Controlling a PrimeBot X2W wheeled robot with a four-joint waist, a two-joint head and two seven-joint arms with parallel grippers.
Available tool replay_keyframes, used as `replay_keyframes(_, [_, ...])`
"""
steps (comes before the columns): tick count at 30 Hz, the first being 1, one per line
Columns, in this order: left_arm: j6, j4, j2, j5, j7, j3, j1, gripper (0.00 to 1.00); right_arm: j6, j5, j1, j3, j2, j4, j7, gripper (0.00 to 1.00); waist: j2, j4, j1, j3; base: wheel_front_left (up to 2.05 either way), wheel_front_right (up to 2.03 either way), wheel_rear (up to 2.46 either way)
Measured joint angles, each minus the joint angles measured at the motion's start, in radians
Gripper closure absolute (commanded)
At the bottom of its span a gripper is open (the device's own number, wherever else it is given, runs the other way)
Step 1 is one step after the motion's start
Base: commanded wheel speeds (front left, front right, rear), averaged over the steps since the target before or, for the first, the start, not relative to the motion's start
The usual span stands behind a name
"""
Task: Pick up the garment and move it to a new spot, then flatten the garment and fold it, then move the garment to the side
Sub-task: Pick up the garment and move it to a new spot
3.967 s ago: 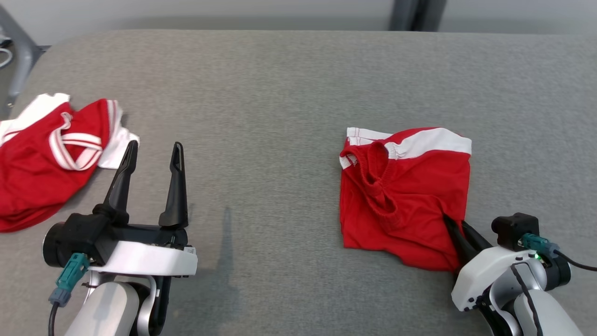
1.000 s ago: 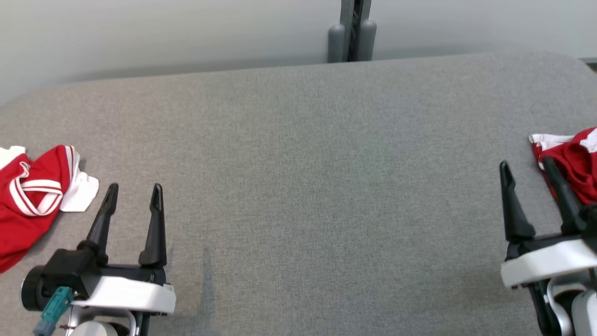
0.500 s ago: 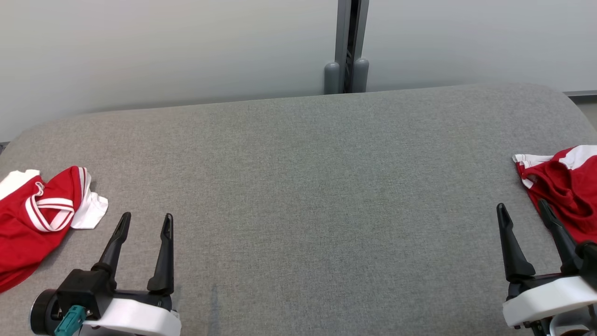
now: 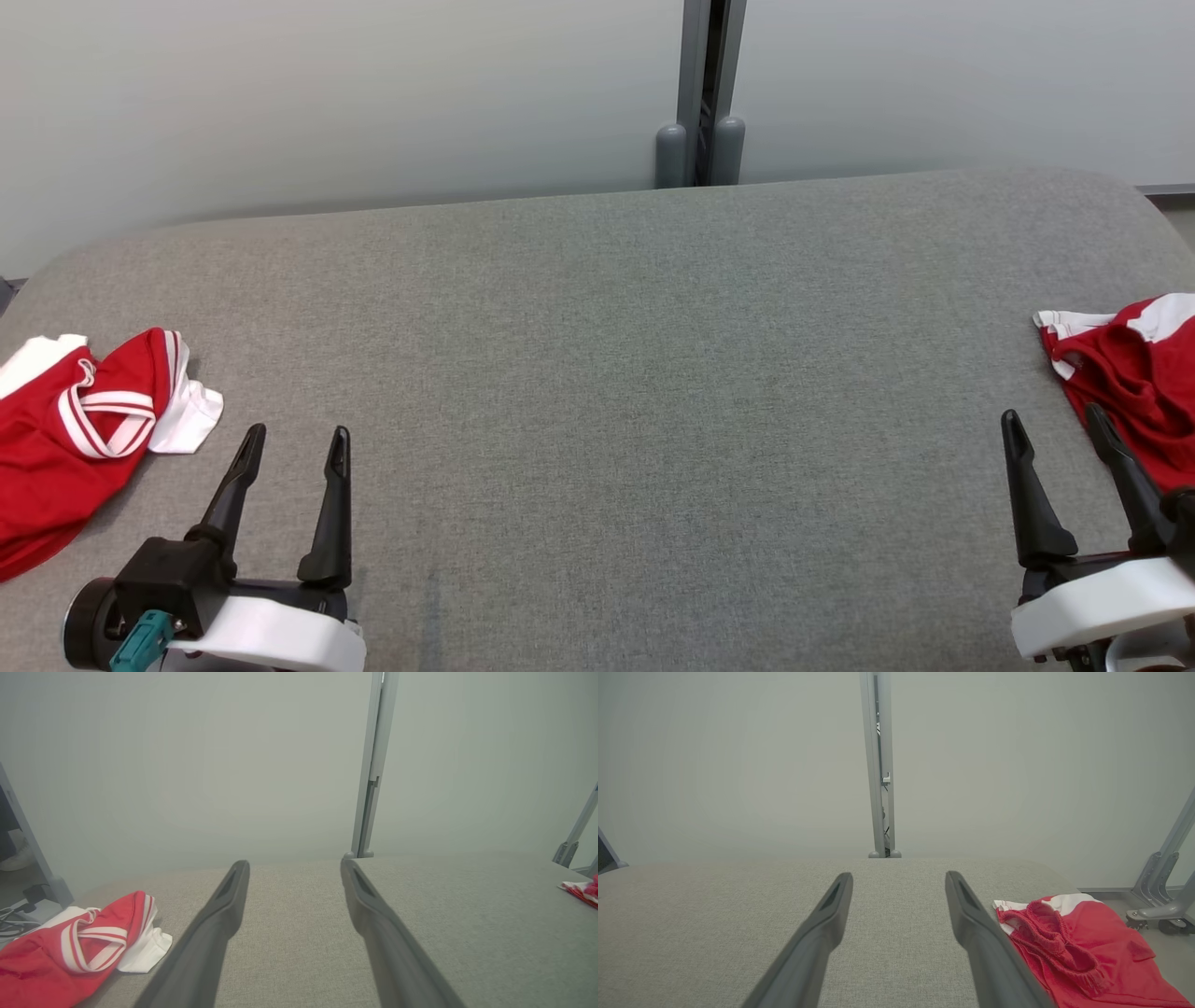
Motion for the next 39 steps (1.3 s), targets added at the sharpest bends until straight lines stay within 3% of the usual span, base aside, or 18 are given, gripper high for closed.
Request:
replay_keyframes(8, [0.017,-0.009,-0.022,-0.001,-0.017,0.012,-0.024,0.00,0.000,-0.002,0.001,-0.016,0.005,-0.010,-0.003,0.00,0.0000,0.032,0.0000,0.010,0.00,0.00,0.00])
replay_keyframes(18, [0.036,-0.006,-0.059,-0.010,-0.056,0.052,-0.045,0.00,0.000,-0.007,-0.001,-0.002,0.007,-0.046,0.005,0.00,0.0000,0.150,0.0000,0.023,0.00,0.00,0.00])
replay_keyframes(33, [0.005,0.040,-0.093,0.000,-0.074,0.077,-0.045,0.00,0.000,-0.004,-0.017,0.035,0.005,-0.063,0.035,0.00,0.0000,0.455,0.0000,0.029,0.00,0.00,0.00])
replay_keyframes(39, [-0.005,0.043,-0.094,0.005,-0.075,0.082,-0.045,0.00,0.000,0.002,-0.021,0.037,0.006,-0.054,0.035,0.00,0.0000,0.508,0.0000,0.026,0.00,0.00,0.00])
